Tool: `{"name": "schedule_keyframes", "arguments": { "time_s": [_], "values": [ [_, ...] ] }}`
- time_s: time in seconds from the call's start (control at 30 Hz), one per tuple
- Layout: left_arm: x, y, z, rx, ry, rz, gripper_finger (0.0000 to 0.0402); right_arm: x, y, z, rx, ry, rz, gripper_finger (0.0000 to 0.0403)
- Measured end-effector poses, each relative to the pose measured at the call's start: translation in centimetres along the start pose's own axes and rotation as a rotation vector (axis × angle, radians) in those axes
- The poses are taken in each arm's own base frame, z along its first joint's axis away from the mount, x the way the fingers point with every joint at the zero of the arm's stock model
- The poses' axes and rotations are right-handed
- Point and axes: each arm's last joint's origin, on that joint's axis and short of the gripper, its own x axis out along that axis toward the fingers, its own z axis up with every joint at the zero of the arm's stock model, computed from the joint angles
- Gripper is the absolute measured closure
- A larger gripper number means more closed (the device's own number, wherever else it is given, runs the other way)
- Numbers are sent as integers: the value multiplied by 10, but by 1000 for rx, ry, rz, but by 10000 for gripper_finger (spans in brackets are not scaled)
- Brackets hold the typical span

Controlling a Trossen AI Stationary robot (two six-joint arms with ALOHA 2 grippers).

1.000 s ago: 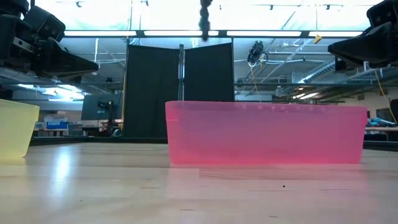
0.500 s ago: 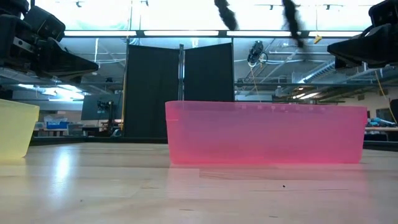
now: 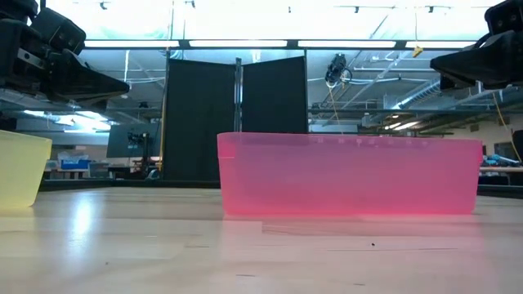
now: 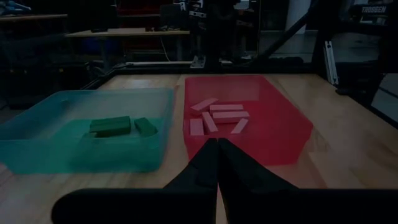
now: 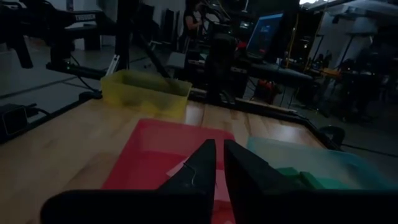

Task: Sort blocks
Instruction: Return to Home Position

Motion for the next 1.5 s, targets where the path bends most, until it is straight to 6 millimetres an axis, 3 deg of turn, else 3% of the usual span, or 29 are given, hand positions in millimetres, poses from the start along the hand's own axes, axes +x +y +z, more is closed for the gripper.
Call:
{"name": "schedule_keyframes", "arguments": {
  "time_s": [1.5],
  "values": [
    [0, 0, 0, 0, 0, 0, 387, 0, 0, 0, 0, -2, 4, 350]
  ]
}}
